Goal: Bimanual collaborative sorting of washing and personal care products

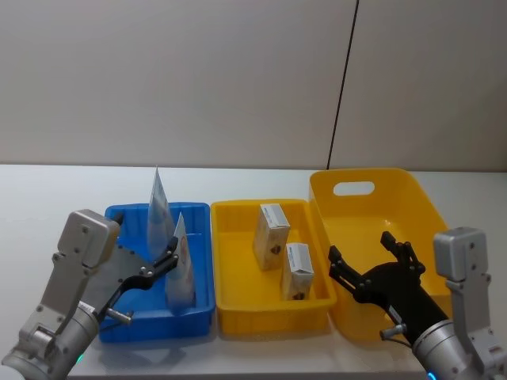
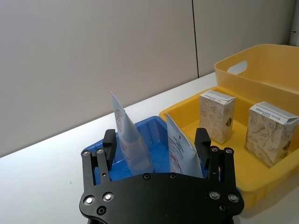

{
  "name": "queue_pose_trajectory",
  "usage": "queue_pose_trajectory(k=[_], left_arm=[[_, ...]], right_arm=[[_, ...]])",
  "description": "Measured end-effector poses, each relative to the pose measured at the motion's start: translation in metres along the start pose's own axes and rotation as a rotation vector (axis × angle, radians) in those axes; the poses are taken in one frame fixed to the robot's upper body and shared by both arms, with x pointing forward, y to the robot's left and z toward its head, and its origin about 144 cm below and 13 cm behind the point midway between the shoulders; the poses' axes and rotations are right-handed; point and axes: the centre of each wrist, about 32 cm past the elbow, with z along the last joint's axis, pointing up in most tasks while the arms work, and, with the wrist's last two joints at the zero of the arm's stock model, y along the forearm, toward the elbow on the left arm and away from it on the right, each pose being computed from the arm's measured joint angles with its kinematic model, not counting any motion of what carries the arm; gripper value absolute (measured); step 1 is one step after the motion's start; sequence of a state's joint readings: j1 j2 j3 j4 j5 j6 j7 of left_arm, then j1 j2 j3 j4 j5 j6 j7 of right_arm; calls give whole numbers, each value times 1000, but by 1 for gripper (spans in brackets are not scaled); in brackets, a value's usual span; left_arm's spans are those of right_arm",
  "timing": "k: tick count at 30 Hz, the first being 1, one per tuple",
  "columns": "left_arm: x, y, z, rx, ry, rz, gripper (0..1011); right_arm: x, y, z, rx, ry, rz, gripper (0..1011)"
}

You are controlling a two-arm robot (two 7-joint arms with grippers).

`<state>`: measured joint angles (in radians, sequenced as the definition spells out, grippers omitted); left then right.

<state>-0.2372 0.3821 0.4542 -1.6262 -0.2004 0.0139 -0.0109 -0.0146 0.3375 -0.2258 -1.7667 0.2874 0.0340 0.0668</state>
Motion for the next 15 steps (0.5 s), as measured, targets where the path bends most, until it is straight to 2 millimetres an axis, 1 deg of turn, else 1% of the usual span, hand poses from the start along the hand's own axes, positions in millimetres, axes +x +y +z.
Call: queue_pose_trajectory(k=[15], left_arm=[[0,0,0,0,0,0,1001]], right_arm=[[0,0,2,-16,2,0,1003]])
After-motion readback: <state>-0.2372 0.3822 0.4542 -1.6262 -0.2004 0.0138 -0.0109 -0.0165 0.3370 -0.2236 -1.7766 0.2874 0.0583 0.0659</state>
